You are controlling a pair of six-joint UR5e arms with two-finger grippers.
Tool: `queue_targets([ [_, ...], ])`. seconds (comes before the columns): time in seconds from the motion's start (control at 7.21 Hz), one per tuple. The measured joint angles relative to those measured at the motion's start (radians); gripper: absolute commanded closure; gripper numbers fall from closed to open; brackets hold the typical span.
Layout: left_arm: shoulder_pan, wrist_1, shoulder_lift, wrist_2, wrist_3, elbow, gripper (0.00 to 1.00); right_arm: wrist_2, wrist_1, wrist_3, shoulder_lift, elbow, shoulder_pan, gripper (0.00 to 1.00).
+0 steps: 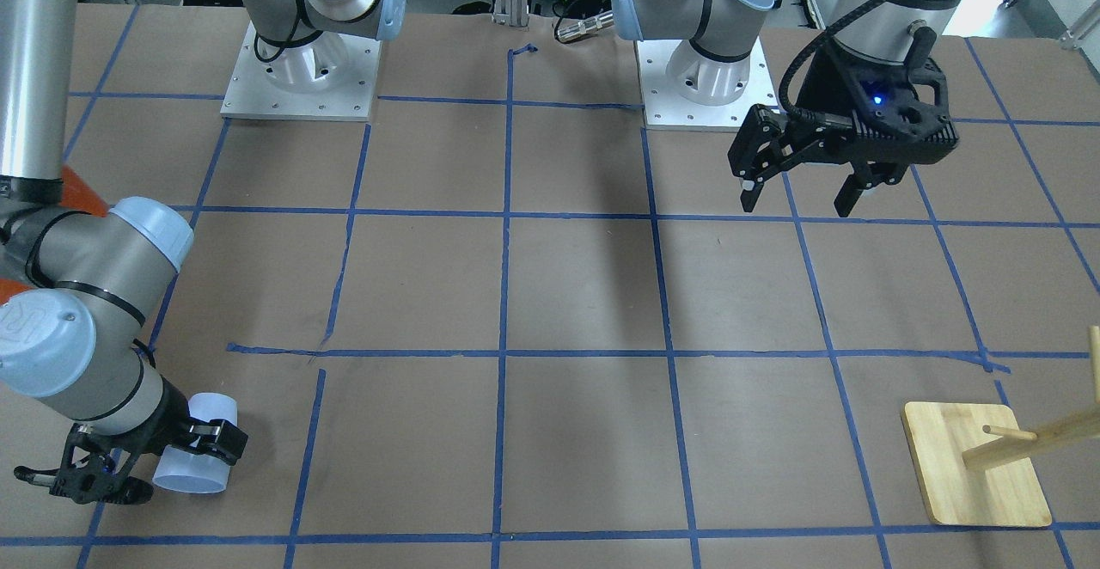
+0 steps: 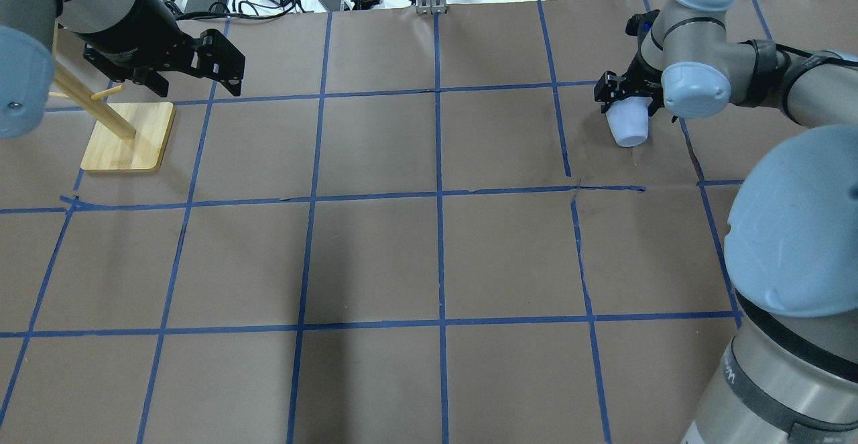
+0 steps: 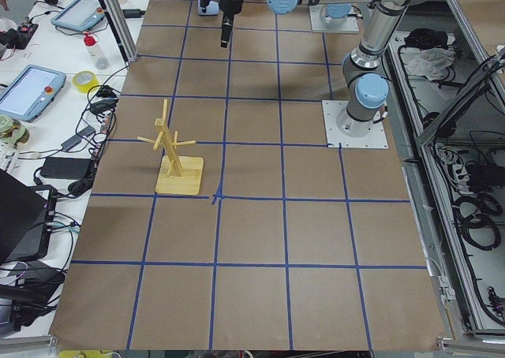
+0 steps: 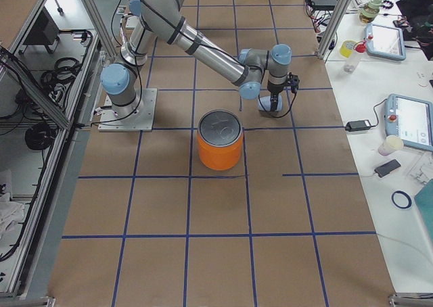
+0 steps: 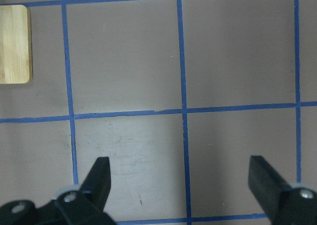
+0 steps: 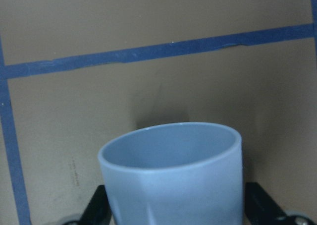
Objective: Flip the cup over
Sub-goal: 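Lower the right gripper onto the pale blue cup and grasp it, then lift the cup with the right gripper and carry it toward the table center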
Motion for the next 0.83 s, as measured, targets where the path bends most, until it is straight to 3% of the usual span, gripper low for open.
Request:
queue_targets([
  [0.14, 0.0, 0.0, 0.001, 0.0, 0.0, 0.0, 0.0, -0.001, -0.001, -0.005, -0.001, 0.005, 0.0, 0.53],
  [0.55, -0.001, 0.0, 0.003, -0.001, 0.0, 0.0, 0.0, 0.045, 0.016, -0.054, -0.053, 0.004, 0.024, 0.54],
  [0.83, -0.001, -0.002, 0.004, 0.003, 0.001, -0.001, 0.0, 0.078, 0.009, -0.115, -0.091, 0.0, 0.16, 0.55],
])
